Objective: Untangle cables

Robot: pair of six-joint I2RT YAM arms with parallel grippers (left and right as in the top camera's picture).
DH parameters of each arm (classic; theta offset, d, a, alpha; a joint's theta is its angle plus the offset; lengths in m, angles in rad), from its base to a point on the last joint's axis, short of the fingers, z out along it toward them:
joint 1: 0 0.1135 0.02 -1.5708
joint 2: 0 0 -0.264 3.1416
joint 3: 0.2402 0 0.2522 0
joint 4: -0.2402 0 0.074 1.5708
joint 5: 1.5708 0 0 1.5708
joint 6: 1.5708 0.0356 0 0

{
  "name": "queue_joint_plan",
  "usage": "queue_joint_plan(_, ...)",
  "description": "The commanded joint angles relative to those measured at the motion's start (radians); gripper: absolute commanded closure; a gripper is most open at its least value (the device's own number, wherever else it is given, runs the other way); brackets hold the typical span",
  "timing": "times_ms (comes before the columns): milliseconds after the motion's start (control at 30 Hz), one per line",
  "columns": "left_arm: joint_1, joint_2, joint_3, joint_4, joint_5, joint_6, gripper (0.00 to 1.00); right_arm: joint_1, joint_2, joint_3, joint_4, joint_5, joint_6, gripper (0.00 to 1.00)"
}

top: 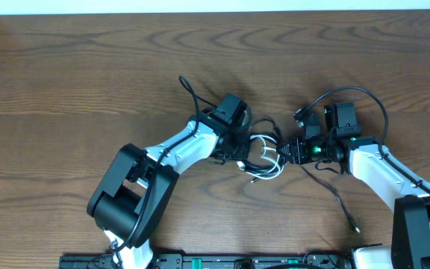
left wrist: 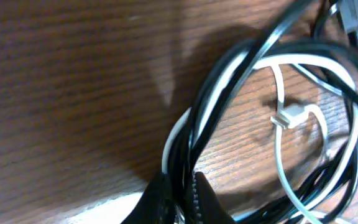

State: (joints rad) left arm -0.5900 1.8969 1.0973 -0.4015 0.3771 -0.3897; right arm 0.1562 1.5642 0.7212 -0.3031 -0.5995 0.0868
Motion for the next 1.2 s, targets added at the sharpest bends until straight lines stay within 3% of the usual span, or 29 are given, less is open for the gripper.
queue_joint_plan(0, 0.001, 0.020, -0.005, -0.013, -0.026, 0.103, 0.93, -0.001, -0.002, 0.011, 0.002, 0.005, -0.015, 0.68)
queue_joint_plan(233, 0.001, -0.198, -0.002, -0.007, -0.026, 0.166, 0.92, -0.085, -0.135, 0.012, -0.012, -0.208, -0.044, 0.71)
queue_joint_plan(333, 0.000, -0.307, -0.002, 0.003, -0.026, 0.184, 0.93, -0.109, -0.201, 0.012, -0.035, -0.235, -0.044, 0.63)
queue_joint_plan(500, 0.000, -0.437, -0.002, 0.003, -0.017, 0.183, 0.93, -0.112, -0.267, 0.012, -0.038, -0.226, -0.044, 0.39)
queue_joint_plan(567, 0.000, -0.475, -0.002, -0.004, -0.017, 0.183, 0.92, -0.112, -0.272, 0.012, -0.029, -0.208, -0.044, 0.36)
queue_joint_plan(800, 0.000, -0.540, -0.002, -0.007, -0.018, 0.183, 0.93, -0.120, -0.272, 0.012, -0.026, -0.212, -0.041, 0.39)
queue_joint_plan(967, 0.000, -0.536, -0.002, -0.016, -0.018, 0.183, 0.92, -0.143, -0.272, 0.012, 0.006, -0.235, 0.097, 0.41)
queue_joint_plan(1033, 0.000, -0.536, -0.002, -0.016, -0.018, 0.183, 0.93, -0.151, -0.272, 0.012, 0.021, -0.234, 0.155, 0.37)
queue_joint_plan(1167, 0.000, -0.530, -0.002, -0.042, -0.052, 0.183, 0.92, -0.151, -0.270, 0.012, 0.015, -0.230, 0.160, 0.36)
